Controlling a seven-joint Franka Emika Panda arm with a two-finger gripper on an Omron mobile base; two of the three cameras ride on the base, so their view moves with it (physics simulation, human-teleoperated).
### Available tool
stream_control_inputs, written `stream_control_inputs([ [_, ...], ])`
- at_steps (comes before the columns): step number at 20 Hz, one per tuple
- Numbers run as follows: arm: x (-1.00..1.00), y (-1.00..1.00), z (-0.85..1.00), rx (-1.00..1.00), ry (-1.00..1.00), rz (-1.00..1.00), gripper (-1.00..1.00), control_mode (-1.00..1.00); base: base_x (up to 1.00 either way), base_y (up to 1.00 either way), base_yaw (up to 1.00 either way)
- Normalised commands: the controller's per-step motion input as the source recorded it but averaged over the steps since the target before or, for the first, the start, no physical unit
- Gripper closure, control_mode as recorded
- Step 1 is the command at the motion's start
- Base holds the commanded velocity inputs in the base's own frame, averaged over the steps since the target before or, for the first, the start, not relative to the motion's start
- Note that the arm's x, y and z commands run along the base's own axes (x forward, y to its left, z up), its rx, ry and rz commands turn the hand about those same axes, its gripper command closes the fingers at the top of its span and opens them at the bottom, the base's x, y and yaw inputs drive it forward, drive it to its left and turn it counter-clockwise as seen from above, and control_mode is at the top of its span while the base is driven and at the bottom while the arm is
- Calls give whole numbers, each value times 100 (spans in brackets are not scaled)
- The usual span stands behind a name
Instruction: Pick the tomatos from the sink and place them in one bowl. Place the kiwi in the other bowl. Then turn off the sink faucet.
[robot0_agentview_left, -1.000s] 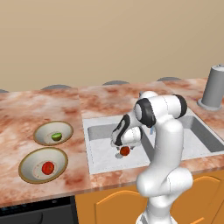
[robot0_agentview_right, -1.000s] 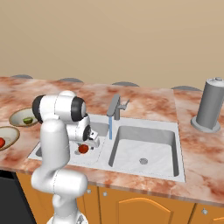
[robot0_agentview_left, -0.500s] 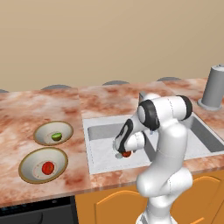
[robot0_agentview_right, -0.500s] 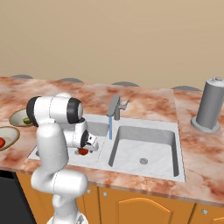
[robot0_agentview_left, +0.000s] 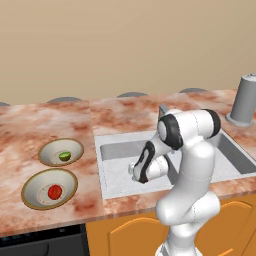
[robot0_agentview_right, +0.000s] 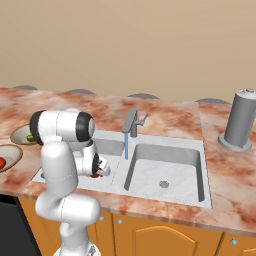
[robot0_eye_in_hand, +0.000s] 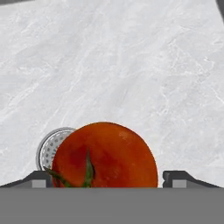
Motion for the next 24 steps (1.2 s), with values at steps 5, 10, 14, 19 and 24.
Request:
stream_control_inputs([
  [5, -5, 19, -12, 0, -6, 0, 100, -100, 0, 0, 0],
  [10, -53, 6, 33, 0, -15, -2, 100, -100, 0, 0, 0],
  [14, -41, 19, 86, 0, -17, -4, 100, -100, 0, 0, 0],
  [19, -16, 38, 95, -1, -8, -9, 100, -100, 0, 0, 0],
  [24, -1, 45, 100, -1, -2, -9, 100, -100, 0, 0, 0],
])
